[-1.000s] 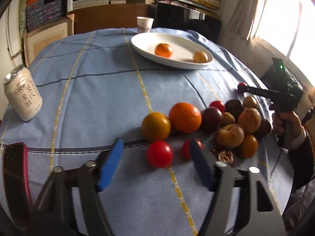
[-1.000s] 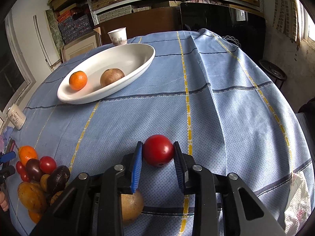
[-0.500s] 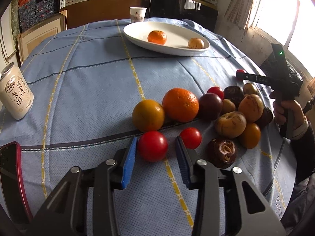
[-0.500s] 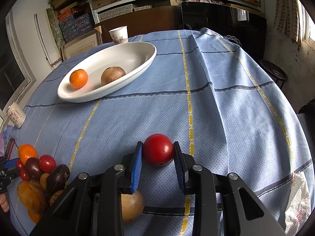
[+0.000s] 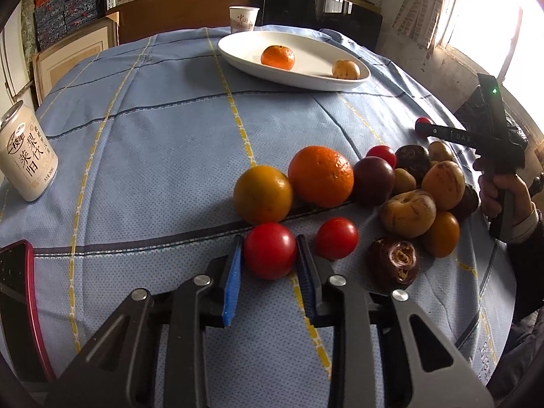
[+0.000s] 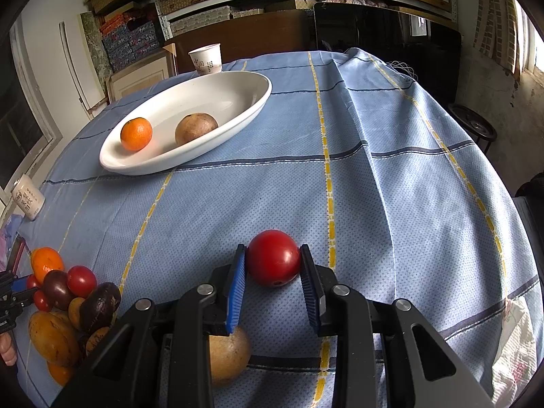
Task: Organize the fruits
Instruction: 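Grasp a red tomato with the right tool while the left tool grasps another tomato, then carry both tomatoes to the white plate and open both tools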
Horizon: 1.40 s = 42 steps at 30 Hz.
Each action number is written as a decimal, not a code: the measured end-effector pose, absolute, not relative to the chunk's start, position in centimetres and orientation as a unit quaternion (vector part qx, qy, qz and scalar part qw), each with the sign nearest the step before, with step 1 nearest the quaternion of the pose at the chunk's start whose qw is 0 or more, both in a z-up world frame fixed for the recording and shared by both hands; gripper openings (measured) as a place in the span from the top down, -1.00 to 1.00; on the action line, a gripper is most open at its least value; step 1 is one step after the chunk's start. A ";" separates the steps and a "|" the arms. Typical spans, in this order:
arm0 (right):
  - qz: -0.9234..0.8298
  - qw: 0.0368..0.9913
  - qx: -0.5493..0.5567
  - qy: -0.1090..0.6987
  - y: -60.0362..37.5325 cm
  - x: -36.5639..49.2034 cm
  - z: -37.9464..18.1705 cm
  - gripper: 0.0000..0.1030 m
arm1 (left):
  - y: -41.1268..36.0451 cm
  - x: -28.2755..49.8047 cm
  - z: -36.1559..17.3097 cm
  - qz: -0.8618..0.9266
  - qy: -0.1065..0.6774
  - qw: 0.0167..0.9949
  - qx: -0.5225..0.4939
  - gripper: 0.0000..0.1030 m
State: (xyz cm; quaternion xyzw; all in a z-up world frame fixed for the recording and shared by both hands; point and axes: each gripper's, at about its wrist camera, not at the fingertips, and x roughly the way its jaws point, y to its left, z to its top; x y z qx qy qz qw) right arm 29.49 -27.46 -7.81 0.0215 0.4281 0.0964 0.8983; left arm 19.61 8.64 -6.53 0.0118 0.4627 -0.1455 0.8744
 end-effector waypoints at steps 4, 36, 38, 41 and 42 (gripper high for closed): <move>0.097 0.898 0.023 0.428 -27.5 29.5 -7.8 0.38 | 8.6 19.6 -6.5 -0.145 0.461 0.875 0.014 0.43; 0.246 0.869 0.021 0.429 -17.1 39.2 -2.5 0.41 | 3.3 44.9 0.8 -0.099 0.451 0.887 -0.014 0.44; 0.246 0.866 0.010 0.435 -16.2 39.7 -3.2 0.41 | 3.3 46.8 -0.4 -0.095 0.468 0.878 -0.021 0.44; 0.248 0.860 -0.004 0.445 -15.3 40.1 -3.9 0.41 | 3.3 48.4 -1.9 -0.097 0.482 0.870 -0.031 0.44; 0.250 0.859 -0.005 0.447 -15.1 40.2 -4.1 0.41 | 3.2 48.9 -2.3 -0.097 0.485 0.868 -0.030 0.44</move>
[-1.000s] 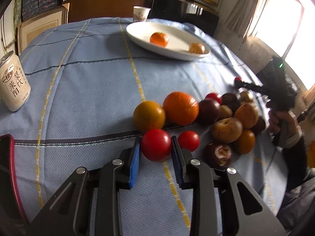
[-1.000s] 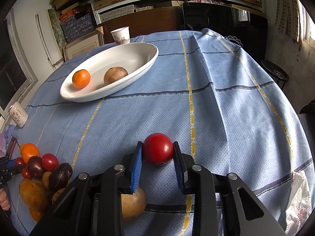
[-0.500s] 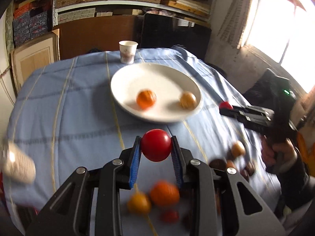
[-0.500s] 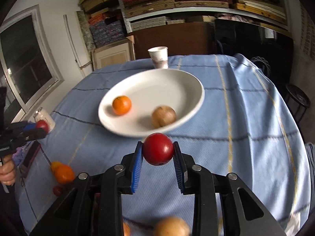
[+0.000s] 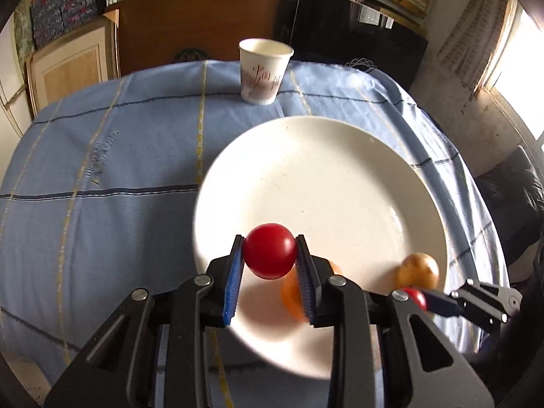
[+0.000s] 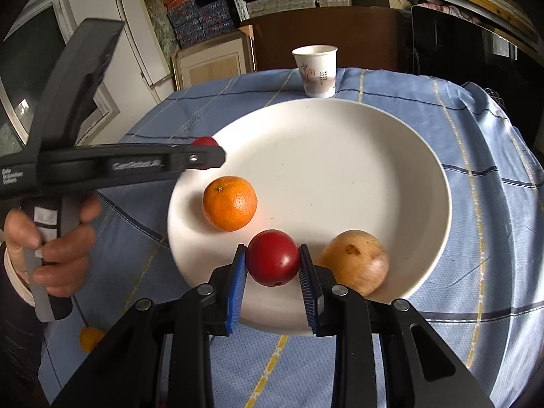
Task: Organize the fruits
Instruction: 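Carry both tomatoes to the white plate and open both tools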
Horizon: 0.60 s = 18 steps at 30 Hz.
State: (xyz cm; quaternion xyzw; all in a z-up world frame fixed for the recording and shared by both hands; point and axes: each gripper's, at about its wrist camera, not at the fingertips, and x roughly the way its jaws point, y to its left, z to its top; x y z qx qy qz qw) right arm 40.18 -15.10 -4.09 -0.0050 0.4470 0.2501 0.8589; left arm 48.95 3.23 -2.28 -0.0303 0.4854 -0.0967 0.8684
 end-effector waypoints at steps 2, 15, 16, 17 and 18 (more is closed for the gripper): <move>0.251 0.858 -0.012 0.448 -14.6 40.2 -4.4 0.41 | 3.1 49.2 -2.7 -0.093 0.489 0.867 -0.027 0.43; 0.251 0.868 -0.012 0.428 -14.9 39.2 -2.9 0.17 | 3.4 46.4 -0.6 -0.084 0.462 0.883 -0.017 -0.25; 0.248 0.873 -0.015 0.419 -15.1 38.6 -2.2 0.17 | 3.3 45.5 -0.1 -0.085 0.455 0.887 -0.014 -0.28; 0.247 0.877 -0.014 0.411 -15.4 38.1 -1.7 0.17 | 3.2 44.2 0.5 -0.090 0.445 0.891 -0.009 -0.28; 0.249 0.881 -0.011 0.403 -15.9 37.3 -1.0 0.17 | 3.2 43.1 1.0 -0.095 0.438 0.894 -0.005 -0.29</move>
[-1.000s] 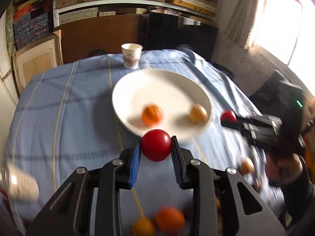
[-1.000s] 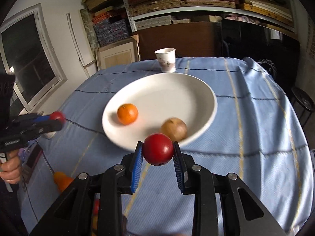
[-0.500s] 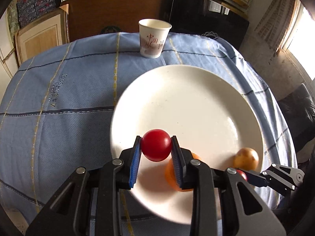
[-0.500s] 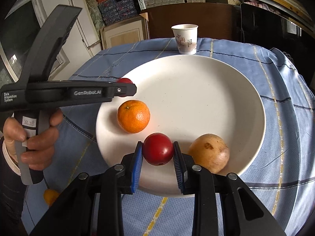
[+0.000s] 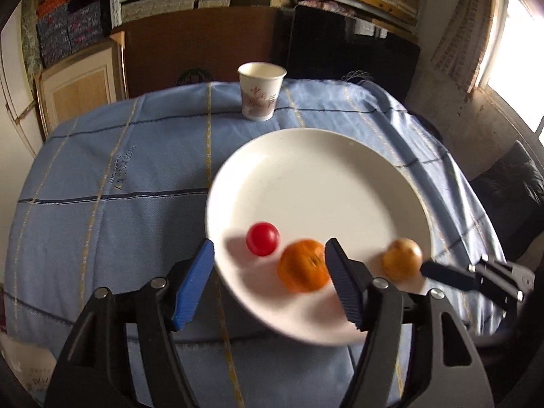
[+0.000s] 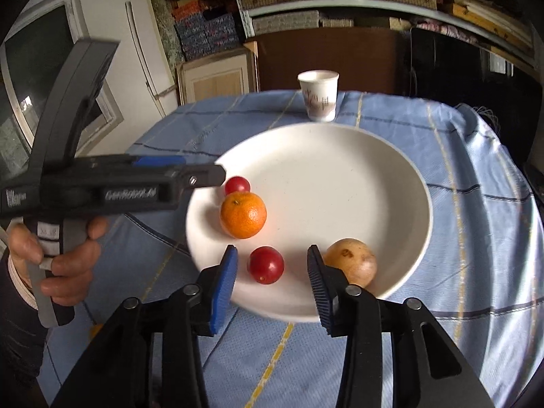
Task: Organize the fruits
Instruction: 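Carry both tomatoes to the white plate and open both tools, then return both tools to the cluster, right tool over a tan fruit, left over a yellow orange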
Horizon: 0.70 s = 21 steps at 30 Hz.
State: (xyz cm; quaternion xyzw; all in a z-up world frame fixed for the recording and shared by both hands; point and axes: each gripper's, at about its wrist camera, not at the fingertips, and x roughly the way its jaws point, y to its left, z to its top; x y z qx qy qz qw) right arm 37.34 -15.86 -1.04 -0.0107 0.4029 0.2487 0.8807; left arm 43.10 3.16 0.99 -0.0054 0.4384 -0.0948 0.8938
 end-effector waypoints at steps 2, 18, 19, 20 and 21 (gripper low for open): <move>0.251 0.888 -0.001 0.386 -17.1 35.6 0.0 0.07 | 3.1 40.6 1.9 -0.099 0.419 0.903 0.003 -0.57; 0.177 0.899 0.123 0.381 -29.2 25.0 -5.5 -0.20 | 3.0 19.8 0.1 -0.115 0.328 0.938 0.016 -0.91; 0.175 0.898 0.114 0.387 -29.0 24.8 -5.9 -0.20 | 3.3 19.3 -0.5 -0.119 0.333 0.935 0.001 -0.91; 0.175 0.899 0.105 0.389 -28.8 24.6 -6.0 -0.20 | 3.5 18.7 -1.3 -0.126 0.344 0.930 -0.017 -0.91; 0.174 0.899 0.093 0.391 -28.4 24.4 -6.2 -0.20 | 3.6 18.3 -1.7 -0.126 0.351 0.927 -0.023 -0.91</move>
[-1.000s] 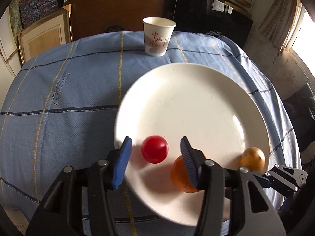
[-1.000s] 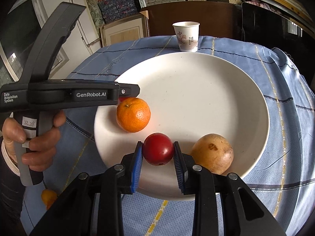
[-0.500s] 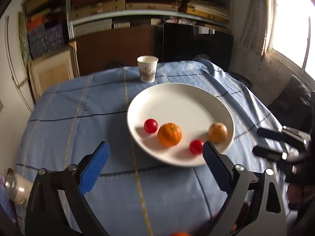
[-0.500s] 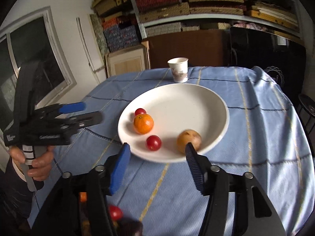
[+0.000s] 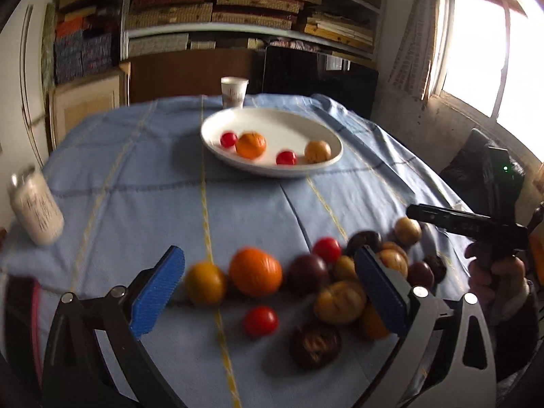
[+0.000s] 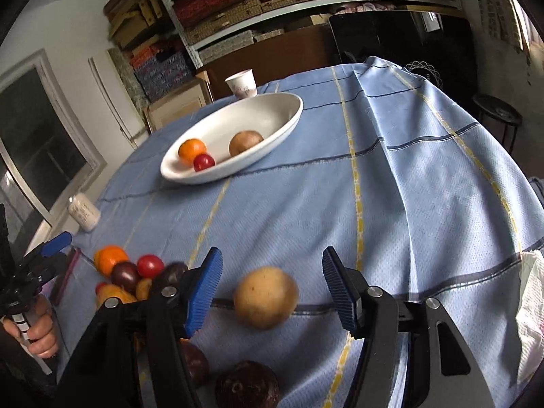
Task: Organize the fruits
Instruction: 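Return both tools to the cluster, right tool over a tan fruit, left over a yellow orange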
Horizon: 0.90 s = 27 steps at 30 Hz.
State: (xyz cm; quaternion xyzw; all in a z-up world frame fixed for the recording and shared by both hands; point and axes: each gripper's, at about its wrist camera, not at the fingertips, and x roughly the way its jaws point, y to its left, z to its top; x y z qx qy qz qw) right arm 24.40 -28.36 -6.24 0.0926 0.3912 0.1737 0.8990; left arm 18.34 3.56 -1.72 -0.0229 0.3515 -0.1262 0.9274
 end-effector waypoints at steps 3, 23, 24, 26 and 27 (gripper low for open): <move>0.175 0.898 0.071 0.396 -27.6 24.2 -6.4 -0.20 | 3.7 17.8 -2.5 -0.122 0.359 0.925 -0.023 -0.91; 0.150 0.888 -0.009 0.435 -25.4 24.1 -7.5 -0.20 | 4.3 18.7 -3.1 -0.103 0.375 0.921 -0.035 -0.91; 0.150 0.888 -0.010 0.435 -25.3 24.2 -7.6 -0.20 | 4.4 18.7 -3.1 -0.102 0.376 0.920 -0.035 -0.91; 0.149 0.888 -0.013 0.436 -25.3 24.4 -7.8 -0.20 | 4.5 18.8 -3.1 -0.097 0.377 0.920 -0.036 -0.91; 0.149 0.888 -0.014 0.436 -25.3 24.4 -7.8 -0.20 | 4.6 18.8 -3.1 -0.094 0.377 0.921 -0.036 -0.91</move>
